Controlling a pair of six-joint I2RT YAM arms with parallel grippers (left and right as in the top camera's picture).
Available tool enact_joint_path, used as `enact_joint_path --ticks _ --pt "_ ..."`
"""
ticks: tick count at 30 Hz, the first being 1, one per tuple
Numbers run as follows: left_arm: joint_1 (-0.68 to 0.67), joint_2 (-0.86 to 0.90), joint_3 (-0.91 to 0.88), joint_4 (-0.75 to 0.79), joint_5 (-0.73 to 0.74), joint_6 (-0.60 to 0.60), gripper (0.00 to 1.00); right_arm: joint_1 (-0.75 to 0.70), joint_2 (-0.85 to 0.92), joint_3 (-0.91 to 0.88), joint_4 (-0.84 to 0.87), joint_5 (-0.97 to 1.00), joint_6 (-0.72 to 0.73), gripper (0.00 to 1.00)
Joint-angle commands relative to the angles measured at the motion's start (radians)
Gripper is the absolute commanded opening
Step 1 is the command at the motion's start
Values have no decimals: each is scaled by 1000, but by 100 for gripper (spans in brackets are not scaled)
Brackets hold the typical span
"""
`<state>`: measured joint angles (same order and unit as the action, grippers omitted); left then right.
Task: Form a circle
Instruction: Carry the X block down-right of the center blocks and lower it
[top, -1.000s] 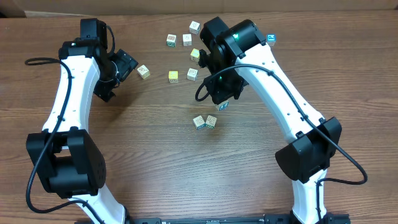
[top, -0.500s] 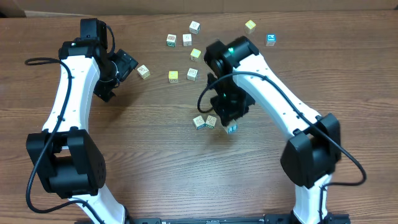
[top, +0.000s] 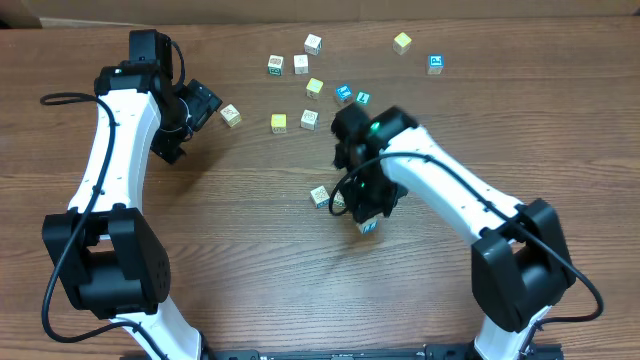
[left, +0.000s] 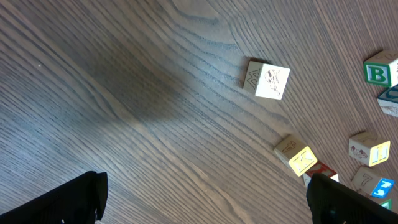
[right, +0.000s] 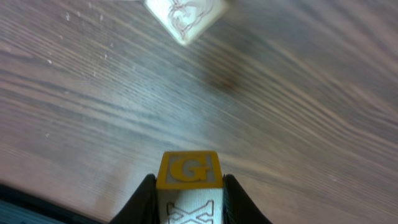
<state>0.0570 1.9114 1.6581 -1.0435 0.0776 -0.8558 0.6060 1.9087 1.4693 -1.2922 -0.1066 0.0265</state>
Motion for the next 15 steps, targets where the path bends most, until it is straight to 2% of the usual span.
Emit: enact_joint_path --ticks 1,5,15 --pt "0 -10 7 1 -7 26 100 39 -12 -64 48 2 18 20" --pt "0 -10 7 1 -7 26 100 77 -12 -126 121 64 64 20" --pt "0 -10 7 1 -7 26 100 95 -12 -183 291 79 79 21"
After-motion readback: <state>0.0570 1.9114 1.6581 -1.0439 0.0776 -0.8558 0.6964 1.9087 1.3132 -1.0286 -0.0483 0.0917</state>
